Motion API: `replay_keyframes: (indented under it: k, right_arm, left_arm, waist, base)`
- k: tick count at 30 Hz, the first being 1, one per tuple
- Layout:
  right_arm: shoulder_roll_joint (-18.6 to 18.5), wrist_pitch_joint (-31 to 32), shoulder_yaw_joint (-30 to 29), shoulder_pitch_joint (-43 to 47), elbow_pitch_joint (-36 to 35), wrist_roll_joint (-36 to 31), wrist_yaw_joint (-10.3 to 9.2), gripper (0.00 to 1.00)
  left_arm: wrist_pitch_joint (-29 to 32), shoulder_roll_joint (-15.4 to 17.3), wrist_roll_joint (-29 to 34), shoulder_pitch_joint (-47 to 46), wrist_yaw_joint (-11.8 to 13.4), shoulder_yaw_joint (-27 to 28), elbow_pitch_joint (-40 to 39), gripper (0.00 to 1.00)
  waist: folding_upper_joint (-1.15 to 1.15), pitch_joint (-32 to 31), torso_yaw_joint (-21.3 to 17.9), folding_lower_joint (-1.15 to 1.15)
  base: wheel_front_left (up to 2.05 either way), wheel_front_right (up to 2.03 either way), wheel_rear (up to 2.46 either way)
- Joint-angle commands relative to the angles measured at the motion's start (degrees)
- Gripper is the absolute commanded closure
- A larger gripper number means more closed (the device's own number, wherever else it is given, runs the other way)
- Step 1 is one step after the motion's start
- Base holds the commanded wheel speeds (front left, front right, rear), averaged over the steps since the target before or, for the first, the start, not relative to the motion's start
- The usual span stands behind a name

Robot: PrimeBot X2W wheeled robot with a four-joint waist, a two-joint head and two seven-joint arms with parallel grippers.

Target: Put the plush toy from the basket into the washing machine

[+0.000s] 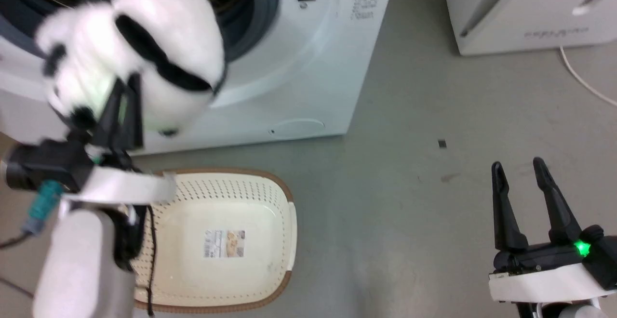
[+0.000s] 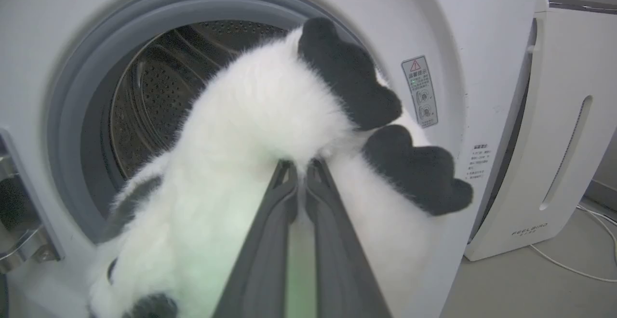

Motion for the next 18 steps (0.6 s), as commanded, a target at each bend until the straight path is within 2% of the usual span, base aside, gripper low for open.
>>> replay_keyframes:
  k: [1, 7, 18]
  right_arm:
    - [-0.01, -0.25, 0.07, -1.10, -0.40, 0.29, -0.05, 0.00]
    - [-0.01, -0.25, 0.71, -3.33, -1.31, 1.97, -0.05, 0.00]
    - [-0.01, -0.25, 3.41, -7.64, -2.56, 5.95, -0.05, 0.00]
  left_arm:
    - [-0.33, 0.68, 0.18, -2.14, -0.25, 0.54, -0.55, 1.00]
    - [1.05, 6.54, -0.08, -14.53, -1.14, 2.27, 3.49, 1.00]
    - [8.29, 20.01, 1.88, -41.13, -2.20, -0.46, 16.17, 1.00]
  waist:
    - [0.00, 3.68, -2.20, 0.00]
    - [0.00, 11.15, -5.50, 0.00]
    - [0.00, 23.80, -10.93, 0.00]
  base:
    - [0.00, 0.00, 0.00]
    - [0.00, 0.00, 0.00]
    - [0.00, 0.00, 0.00]
